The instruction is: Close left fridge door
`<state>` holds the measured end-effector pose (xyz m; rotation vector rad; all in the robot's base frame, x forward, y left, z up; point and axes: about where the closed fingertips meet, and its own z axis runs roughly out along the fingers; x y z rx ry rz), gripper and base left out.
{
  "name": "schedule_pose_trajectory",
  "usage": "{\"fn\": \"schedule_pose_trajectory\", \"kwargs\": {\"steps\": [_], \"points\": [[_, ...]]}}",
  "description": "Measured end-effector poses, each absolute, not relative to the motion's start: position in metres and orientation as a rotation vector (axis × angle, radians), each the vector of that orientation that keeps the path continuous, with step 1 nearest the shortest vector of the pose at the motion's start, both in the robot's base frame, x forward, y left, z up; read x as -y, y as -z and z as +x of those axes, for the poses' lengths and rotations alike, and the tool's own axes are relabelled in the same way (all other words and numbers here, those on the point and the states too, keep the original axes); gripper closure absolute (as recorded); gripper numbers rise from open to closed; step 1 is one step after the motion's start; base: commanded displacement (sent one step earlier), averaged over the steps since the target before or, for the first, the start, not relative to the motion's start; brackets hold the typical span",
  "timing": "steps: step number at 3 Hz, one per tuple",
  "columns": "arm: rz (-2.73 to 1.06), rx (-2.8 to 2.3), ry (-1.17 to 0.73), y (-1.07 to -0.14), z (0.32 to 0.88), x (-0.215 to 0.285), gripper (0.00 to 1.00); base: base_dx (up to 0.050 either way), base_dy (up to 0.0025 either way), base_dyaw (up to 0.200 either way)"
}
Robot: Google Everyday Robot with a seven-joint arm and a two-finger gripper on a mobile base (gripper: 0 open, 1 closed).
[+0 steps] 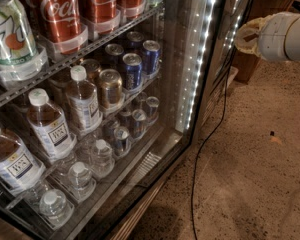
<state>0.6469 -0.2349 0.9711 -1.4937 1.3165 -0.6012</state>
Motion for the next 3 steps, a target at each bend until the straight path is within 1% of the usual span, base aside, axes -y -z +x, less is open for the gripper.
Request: {"fn": "schedule_pose_trajectory", "kwargs": {"steps": [1,2,3], "points": [[-1.494,-1.316,0.601,-0.9711,0.6469,0.2349,1.0,0.0,-0.00003,0.192],[-1.494,-1.316,0.601,-0.9711,0.6469,0.2349,1.0,0.0,0.0,0.0],[-1.494,-1.316,0.601,-0.9711,0.6469,0.2349,0.81,0.0,0.0,0.0]]}}
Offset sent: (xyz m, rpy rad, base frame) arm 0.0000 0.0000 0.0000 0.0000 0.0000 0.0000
